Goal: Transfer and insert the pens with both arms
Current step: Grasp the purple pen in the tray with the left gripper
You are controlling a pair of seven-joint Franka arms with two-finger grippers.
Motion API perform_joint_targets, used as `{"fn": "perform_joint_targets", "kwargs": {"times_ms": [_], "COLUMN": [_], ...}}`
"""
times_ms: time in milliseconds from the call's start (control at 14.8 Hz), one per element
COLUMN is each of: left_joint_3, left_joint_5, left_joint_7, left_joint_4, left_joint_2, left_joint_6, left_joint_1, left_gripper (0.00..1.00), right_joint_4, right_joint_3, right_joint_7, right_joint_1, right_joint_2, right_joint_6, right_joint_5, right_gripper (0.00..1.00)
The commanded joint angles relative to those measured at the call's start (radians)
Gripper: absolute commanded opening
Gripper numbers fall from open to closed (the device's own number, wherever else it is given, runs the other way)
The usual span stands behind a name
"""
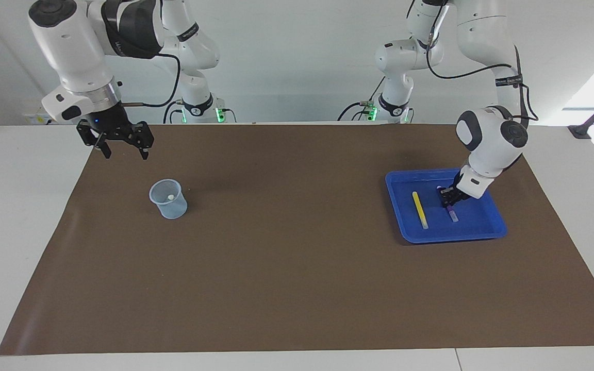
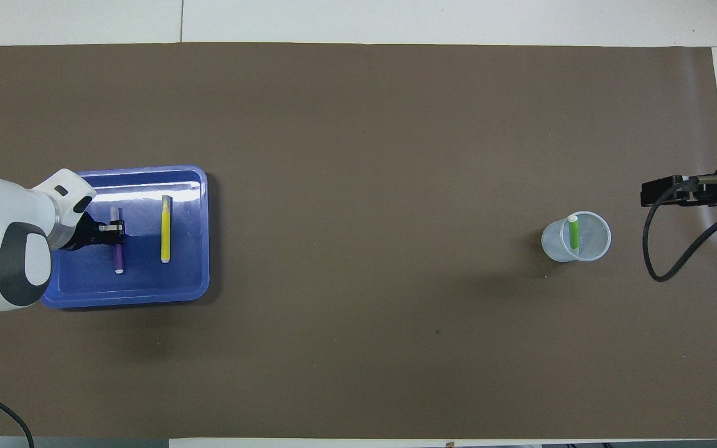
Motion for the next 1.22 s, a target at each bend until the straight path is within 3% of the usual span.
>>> {"fn": "perform_joint_targets", "kwargs": {"times_ms": [0,203,675,1013,1148], "left_joint_3": [-0.001,-0.002,-0.005,-0.008,-0.014], "left_joint_5": [0.014,0.014,-0.002,-0.147,-0.210], "left_joint_7": [0.007,0.004,-0.024,-0.261,-0.402], "left_joint_4": [0.057,0.134,0.304,0.454,0.470], "left_joint_2": [0.026,0.031,0.021,0.011,-0.012], "left_joint_6": [-0.037,-0.146,-0.405,-0.613,-0.642], "left_joint_1": [0.015,0.015,0.013,-0.005,-0.007], "left_gripper": [0.00,0.00,0.00,0.00,0.00], "right_joint_4": [0.112,0.149,0.131,0.122,0.128], "right_joint_3": [0.004,0.004,0.006,0.007,0.006], "right_joint_7": [0.023,0.057,0.115,0.115,0.115], "right_joint_1": [0.004,0.027,0.050,0.050,0.041], "right_joint_2": [0.056,0.073,0.072,0.067,0.062], "right_joint_6": [-0.085,-0.128,-0.117,-0.114,-0.116], "right_joint_5": [-0.012,-0.013,0.002,0.005,0.054], "right_gripper": [0.94,0.94,1.00,1.00,1.00]}}
